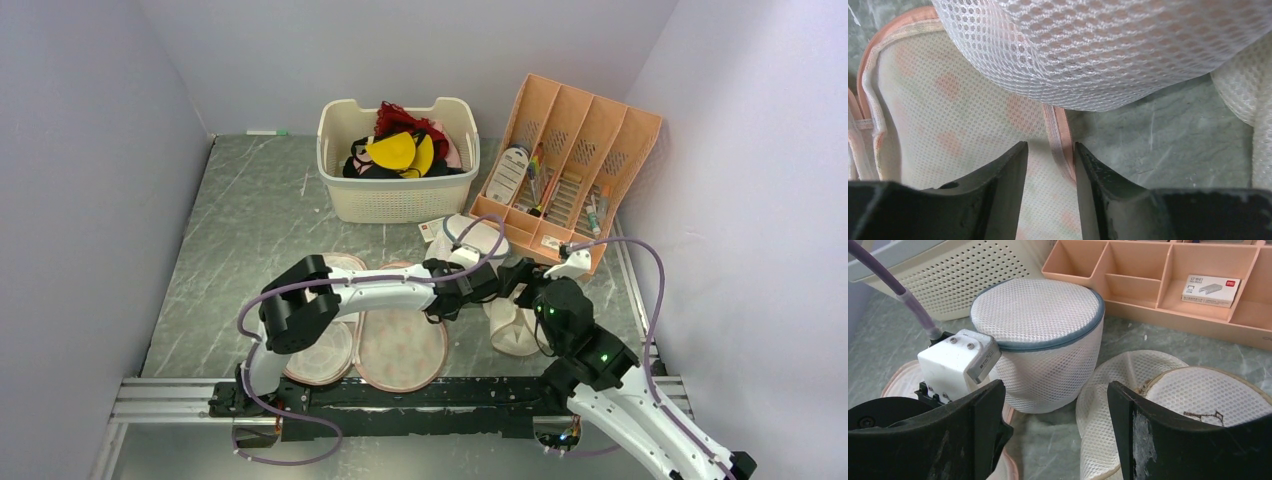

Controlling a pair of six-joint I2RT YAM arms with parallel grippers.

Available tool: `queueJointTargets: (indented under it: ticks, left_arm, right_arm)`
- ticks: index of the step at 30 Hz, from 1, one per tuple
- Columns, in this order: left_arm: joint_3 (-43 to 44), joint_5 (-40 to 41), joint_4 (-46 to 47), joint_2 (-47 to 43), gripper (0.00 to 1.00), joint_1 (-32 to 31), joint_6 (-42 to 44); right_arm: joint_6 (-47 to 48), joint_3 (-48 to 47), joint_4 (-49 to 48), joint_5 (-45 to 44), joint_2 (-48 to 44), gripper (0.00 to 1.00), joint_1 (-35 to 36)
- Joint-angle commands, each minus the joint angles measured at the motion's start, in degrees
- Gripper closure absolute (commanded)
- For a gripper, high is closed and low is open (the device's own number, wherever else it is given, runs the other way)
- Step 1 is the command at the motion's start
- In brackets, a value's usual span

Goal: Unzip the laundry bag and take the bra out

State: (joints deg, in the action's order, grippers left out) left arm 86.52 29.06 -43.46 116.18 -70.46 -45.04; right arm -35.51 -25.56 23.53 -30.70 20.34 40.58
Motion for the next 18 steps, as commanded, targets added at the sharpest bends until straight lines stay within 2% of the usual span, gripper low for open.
queueJointTargets:
  ticks: [1, 10, 15, 18]
  left_arm:
    - [0.6, 2.3, -1.8, 2.4, 0.52, -0.7, 1.5]
    - [-3.8, -2.2, 5.0, 2.7, 0.69, -0.6, 4.5]
    - [-5.3, -5.3, 8.1, 2.7, 0.65, -0.1, 5.3]
    - [-6.5, -6.1, 9.2, 2.3, 0.68, 0.0, 5.2]
  right_arm:
    - [0.6, 0.6, -3.0, 0.2, -1.4, 0.25, 0.2]
    - [0.8, 0.3, -2.9, -0.2, 0.6, 0.25, 0.1]
    - [0.7, 0.3, -2.7, 0.0, 0.8, 0.25, 0.2]
    - [0.4, 0.3, -2.5, 0.1, 1.1, 0.25, 0.1]
